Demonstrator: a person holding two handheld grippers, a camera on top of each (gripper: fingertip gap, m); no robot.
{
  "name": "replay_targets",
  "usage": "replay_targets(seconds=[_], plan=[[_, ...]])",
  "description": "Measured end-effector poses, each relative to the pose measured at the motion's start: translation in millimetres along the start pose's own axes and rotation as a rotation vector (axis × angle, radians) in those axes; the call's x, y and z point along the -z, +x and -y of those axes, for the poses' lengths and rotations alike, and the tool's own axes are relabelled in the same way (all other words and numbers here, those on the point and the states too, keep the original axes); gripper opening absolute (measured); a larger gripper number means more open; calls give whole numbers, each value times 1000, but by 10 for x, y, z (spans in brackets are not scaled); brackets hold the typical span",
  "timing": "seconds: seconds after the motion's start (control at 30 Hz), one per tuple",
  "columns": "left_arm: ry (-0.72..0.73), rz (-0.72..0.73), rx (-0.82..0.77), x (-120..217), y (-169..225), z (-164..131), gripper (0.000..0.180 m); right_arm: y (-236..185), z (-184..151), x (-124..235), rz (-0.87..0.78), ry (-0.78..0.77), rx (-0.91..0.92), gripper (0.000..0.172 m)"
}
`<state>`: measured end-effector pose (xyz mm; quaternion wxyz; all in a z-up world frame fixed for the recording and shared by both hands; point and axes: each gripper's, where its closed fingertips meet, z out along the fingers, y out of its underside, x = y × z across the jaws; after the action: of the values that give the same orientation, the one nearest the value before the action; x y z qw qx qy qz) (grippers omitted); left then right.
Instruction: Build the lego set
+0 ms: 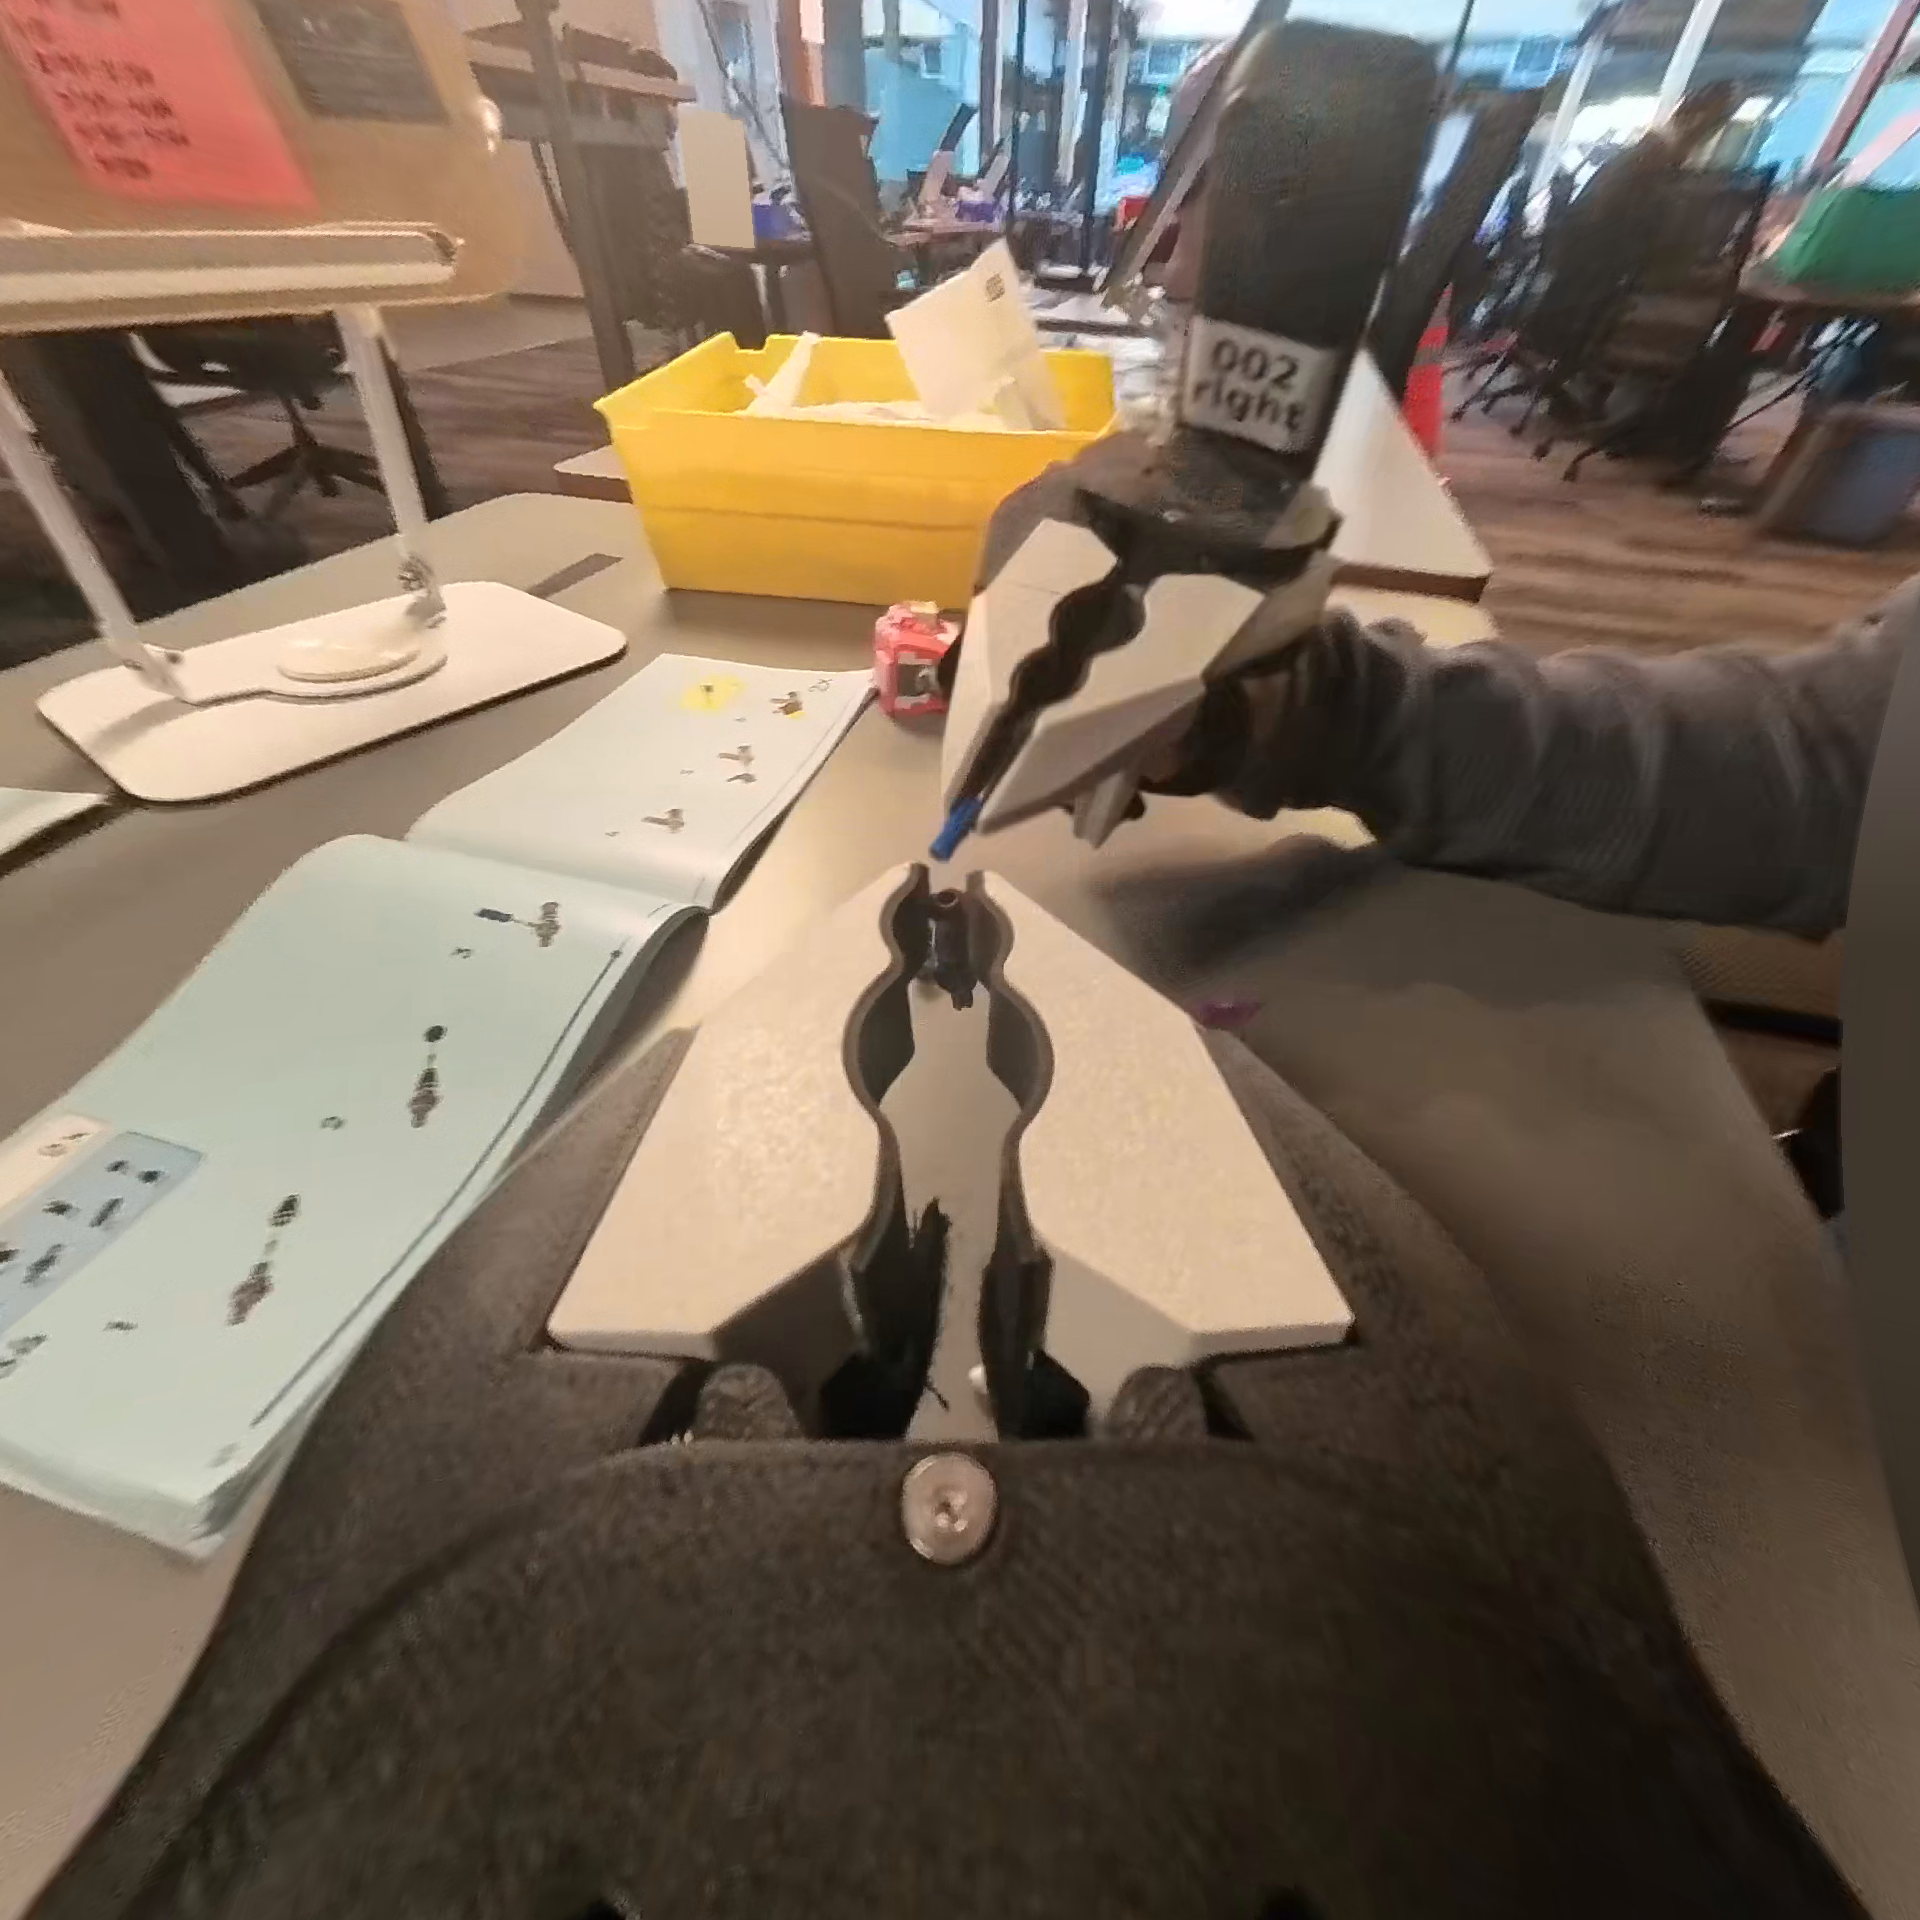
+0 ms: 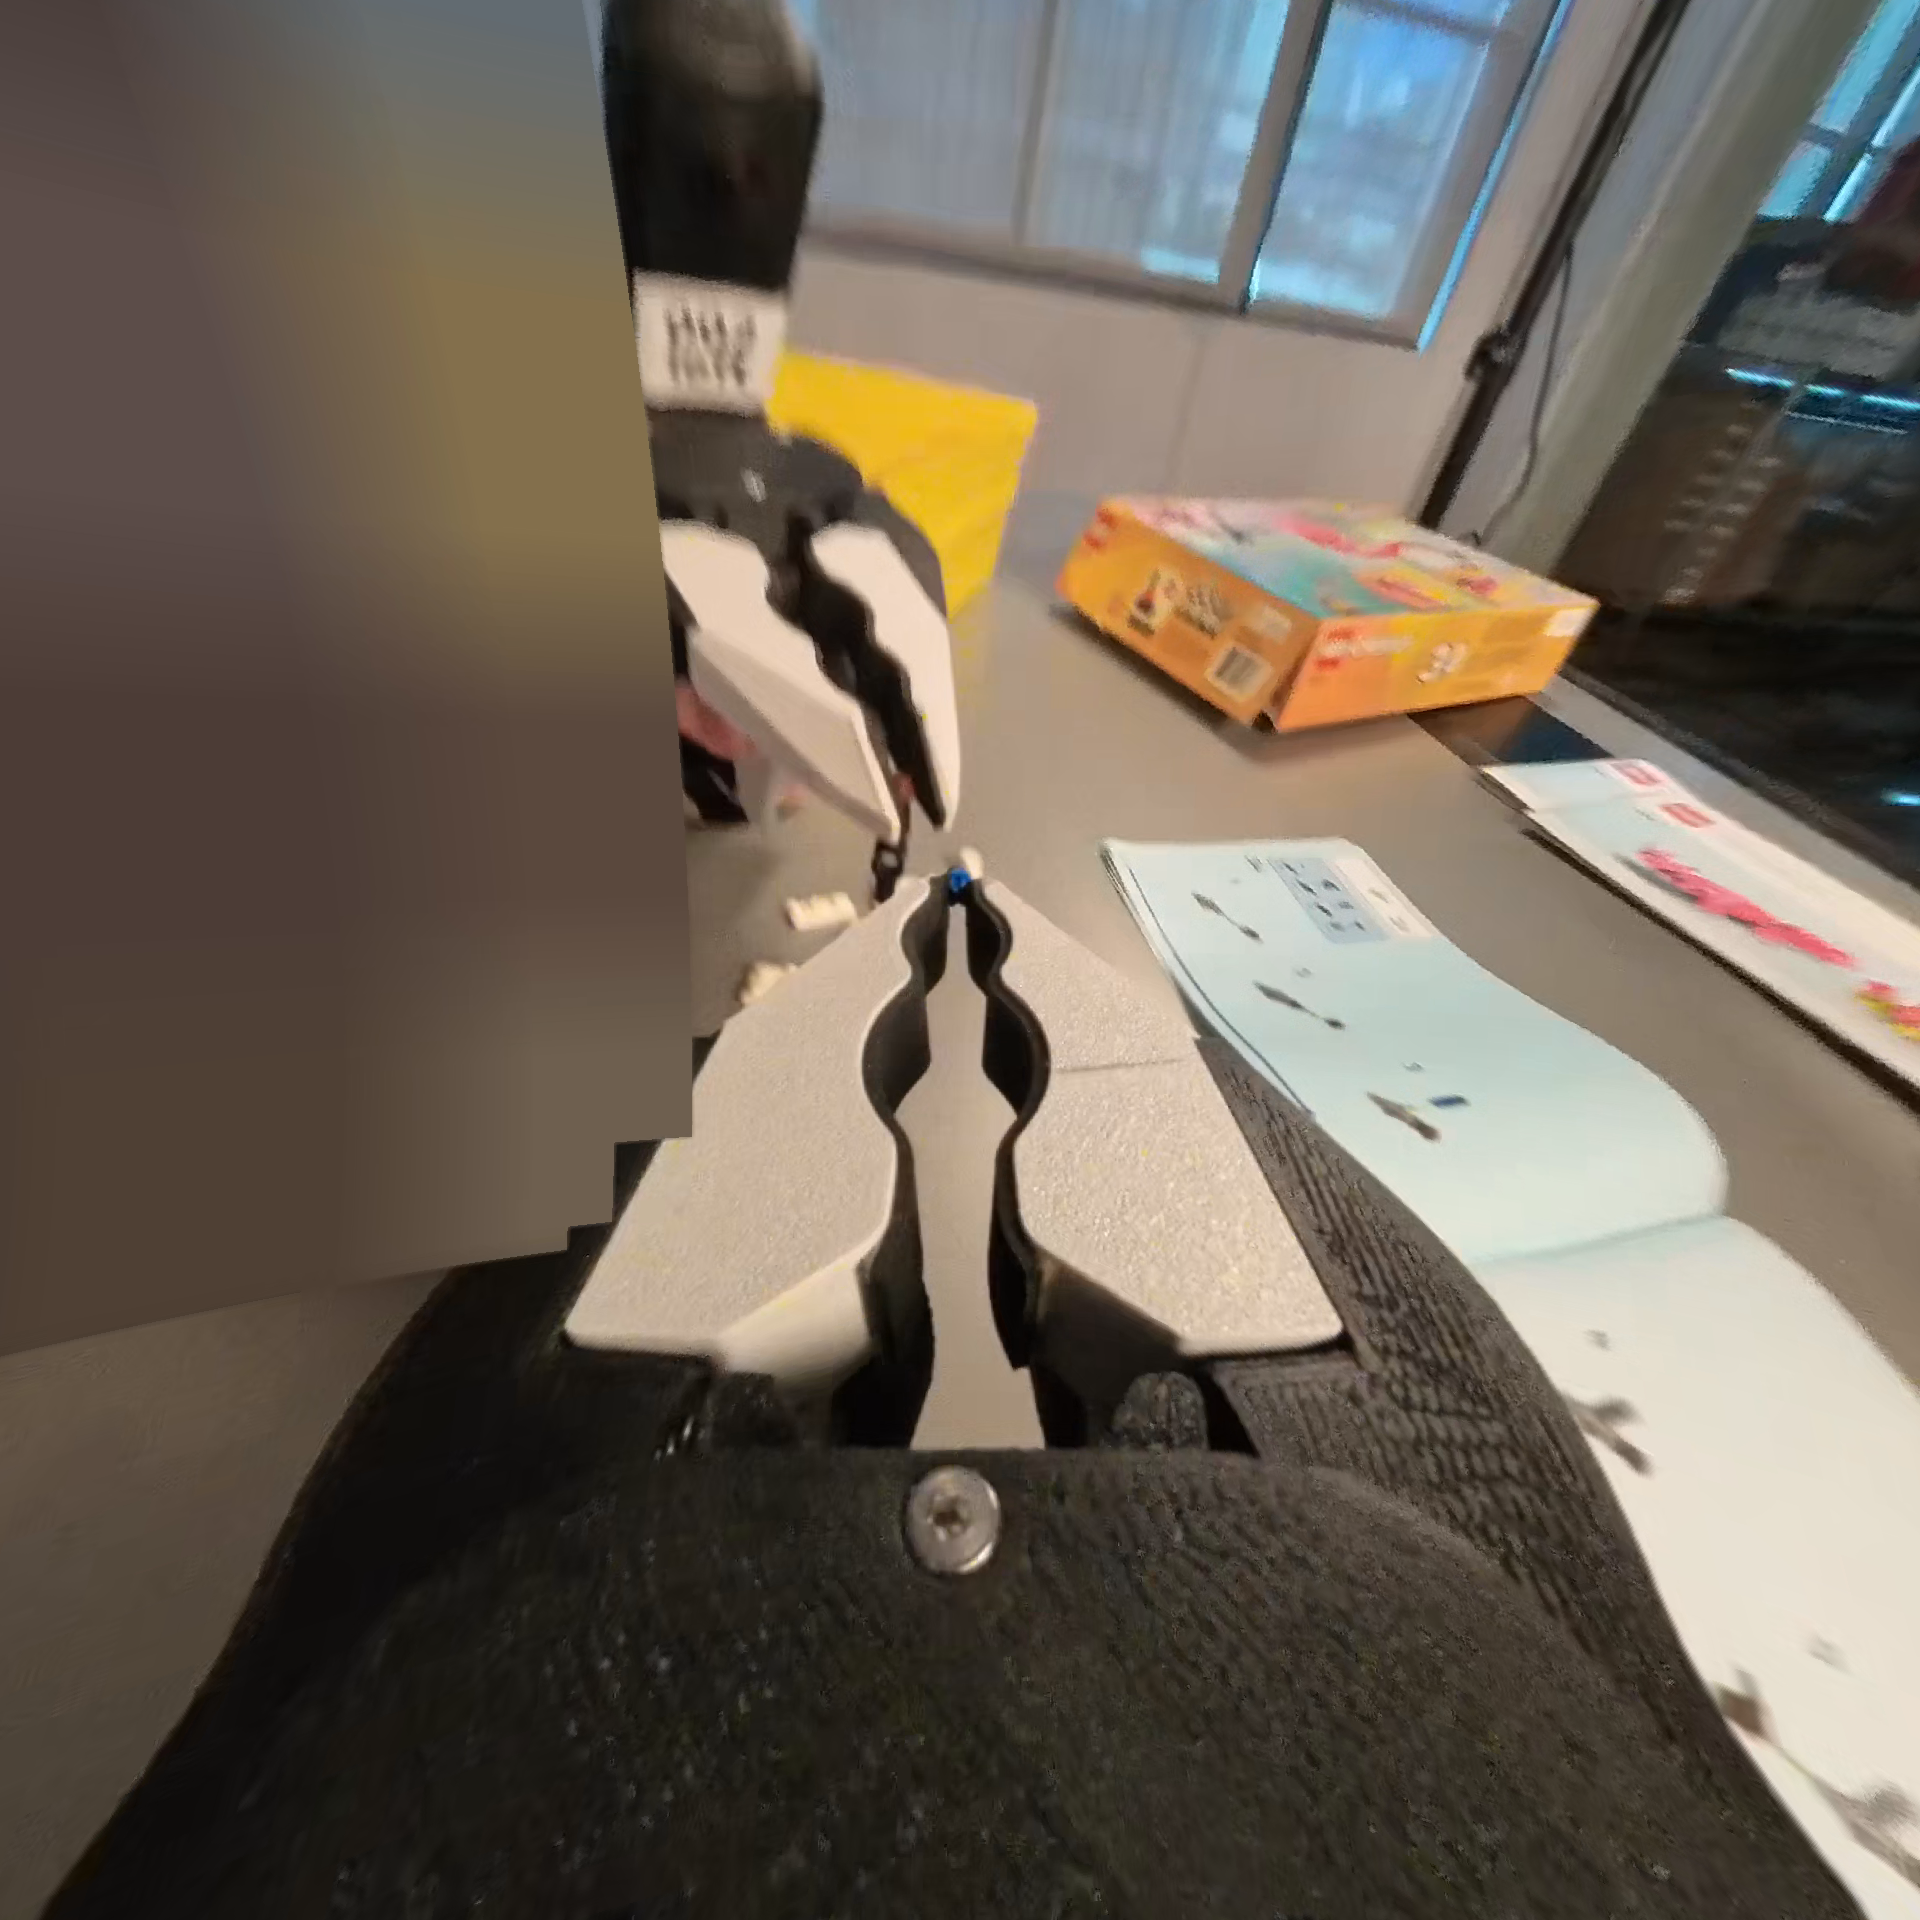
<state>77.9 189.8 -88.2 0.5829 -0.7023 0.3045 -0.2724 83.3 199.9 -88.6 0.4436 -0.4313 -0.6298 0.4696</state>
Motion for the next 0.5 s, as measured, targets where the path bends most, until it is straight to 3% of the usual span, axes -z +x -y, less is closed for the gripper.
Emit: replay_targets(seconds=[0.1, 0.27, 0.5], plan=[[50, -78, 103, 7, 55, 62, 5, -27, 146, 64, 66, 98, -111, 2], [55, -145, 261, 8, 36, 35, 5, -82, 70, 43, 110, 41, -141, 2], [-243, -27, 62, -149, 32, -415, 5, -98, -335, 45, 124, -199, -170, 2]])
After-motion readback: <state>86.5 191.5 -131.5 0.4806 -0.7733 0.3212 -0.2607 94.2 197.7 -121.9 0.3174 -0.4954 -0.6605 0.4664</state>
